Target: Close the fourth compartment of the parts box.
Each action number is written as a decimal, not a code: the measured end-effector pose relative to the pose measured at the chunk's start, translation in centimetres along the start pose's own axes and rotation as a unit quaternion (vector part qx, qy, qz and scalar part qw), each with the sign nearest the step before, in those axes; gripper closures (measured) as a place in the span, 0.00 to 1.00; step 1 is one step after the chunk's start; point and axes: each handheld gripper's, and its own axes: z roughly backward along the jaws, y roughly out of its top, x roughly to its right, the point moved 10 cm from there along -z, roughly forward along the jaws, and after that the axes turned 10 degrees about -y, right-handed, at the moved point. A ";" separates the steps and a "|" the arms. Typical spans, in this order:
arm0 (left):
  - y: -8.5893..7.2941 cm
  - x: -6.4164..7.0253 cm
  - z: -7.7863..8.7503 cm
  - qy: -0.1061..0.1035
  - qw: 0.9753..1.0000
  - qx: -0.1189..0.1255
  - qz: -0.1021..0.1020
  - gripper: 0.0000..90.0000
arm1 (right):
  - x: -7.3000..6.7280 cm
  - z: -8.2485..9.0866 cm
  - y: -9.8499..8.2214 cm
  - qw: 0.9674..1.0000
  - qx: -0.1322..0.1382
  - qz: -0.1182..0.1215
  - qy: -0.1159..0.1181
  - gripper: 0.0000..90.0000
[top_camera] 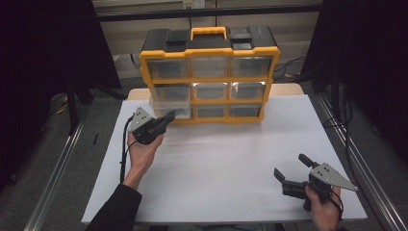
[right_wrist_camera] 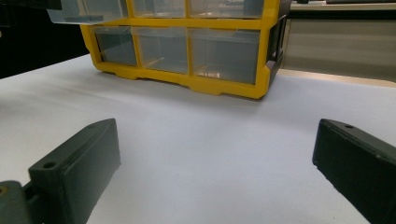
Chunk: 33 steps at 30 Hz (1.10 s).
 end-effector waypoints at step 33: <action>0.2 -1.2 -0.3 0.017 1.000 -0.012 0.000 1.00 | 0.0 0.0 0.0 1.000 0.001 0.002 0.000 0.00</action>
